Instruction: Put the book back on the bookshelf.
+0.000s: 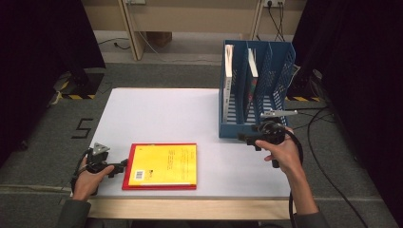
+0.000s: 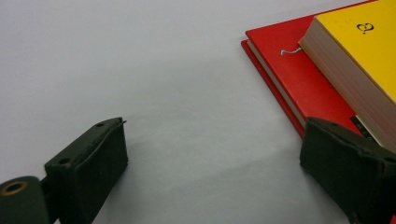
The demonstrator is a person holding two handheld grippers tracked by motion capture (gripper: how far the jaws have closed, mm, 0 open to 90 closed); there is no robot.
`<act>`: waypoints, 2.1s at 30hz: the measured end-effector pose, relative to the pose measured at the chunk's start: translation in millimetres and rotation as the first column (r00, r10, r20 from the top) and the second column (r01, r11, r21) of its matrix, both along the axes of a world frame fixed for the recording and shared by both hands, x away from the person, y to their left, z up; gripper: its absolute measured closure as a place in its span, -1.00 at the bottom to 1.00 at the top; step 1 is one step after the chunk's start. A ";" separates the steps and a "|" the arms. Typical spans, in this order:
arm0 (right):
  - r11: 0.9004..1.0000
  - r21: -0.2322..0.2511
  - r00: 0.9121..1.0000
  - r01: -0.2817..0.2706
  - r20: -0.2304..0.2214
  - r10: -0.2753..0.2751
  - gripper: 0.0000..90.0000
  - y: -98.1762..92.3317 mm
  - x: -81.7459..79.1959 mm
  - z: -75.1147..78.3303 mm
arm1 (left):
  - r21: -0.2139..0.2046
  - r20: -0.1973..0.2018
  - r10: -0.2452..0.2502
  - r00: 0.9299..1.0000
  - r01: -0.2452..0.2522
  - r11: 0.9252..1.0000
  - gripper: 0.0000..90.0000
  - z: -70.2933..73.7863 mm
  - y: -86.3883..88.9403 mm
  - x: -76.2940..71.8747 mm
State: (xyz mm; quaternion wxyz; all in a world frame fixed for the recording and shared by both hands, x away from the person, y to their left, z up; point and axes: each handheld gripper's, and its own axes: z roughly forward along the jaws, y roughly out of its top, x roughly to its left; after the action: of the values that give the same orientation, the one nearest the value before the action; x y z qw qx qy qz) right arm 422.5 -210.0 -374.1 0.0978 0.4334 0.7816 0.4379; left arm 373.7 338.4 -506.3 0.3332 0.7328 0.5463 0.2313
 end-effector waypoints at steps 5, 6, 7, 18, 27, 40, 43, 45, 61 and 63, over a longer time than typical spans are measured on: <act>1.000 -0.009 1.000 -0.005 -0.026 0.005 -0.46 7.2 -0.4 -14.5 | 0.000 0.000 0.000 1.000 0.000 1.000 -0.86 0.0 0.0 0.0; 1.000 -0.014 1.000 -0.003 -0.030 0.002 -0.46 8.7 -0.3 -16.4 | 0.000 0.000 0.000 1.000 0.000 1.000 -0.86 0.0 0.0 0.0; 1.000 -0.022 0.999 -0.004 -0.032 0.003 -0.46 11.0 -0.5 -18.9 | 0.000 0.000 0.000 1.000 0.000 1.000 -0.86 0.0 0.0 0.0; 0.999 -0.031 0.996 -0.043 -0.080 0.040 -0.47 24.9 -2.9 -40.2 | 0.000 0.000 0.000 1.000 0.000 1.000 -0.86 0.0 0.1 0.0; 0.997 -0.027 0.991 -0.070 -0.112 0.066 -0.49 37.5 -4.0 -55.8 | 0.000 0.000 0.000 1.000 0.000 1.000 -0.86 0.0 0.0 0.0; 0.993 -0.044 0.983 -0.113 -0.153 0.105 -0.51 57.0 -5.9 -71.8 | 0.001 0.001 0.000 1.000 0.000 1.000 -0.86 0.1 0.0 -0.1; 0.991 -0.045 0.981 -0.124 -0.156 0.116 -0.52 60.3 -6.4 -74.0 | 0.001 0.001 0.000 1.000 0.000 1.000 -0.86 0.1 0.0 -0.2; 0.991 -0.037 0.979 -0.126 -0.163 0.119 -0.52 62.9 -6.7 -75.8 | 0.000 0.001 0.000 1.000 0.000 1.000 -0.85 0.3 0.1 -0.3; 0.985 0.005 0.964 -0.175 -0.203 0.173 -0.52 82.4 -9.6 -87.0 | -0.022 0.050 -0.025 0.998 0.026 0.999 -0.67 16.9 -4.3 -9.3; 0.983 0.005 0.963 -0.184 -0.200 0.181 -0.52 84.4 -10.0 -87.5 | -0.016 0.042 -0.036 0.998 0.036 0.999 -0.67 17.1 -7.1 -9.8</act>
State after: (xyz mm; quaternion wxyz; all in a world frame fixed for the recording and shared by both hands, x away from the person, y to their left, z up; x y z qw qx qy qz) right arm 412.5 -125.7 -461.6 -0.0192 0.4008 0.8269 0.3940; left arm 363.9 331.3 -489.2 0.3547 0.7348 0.5279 0.2357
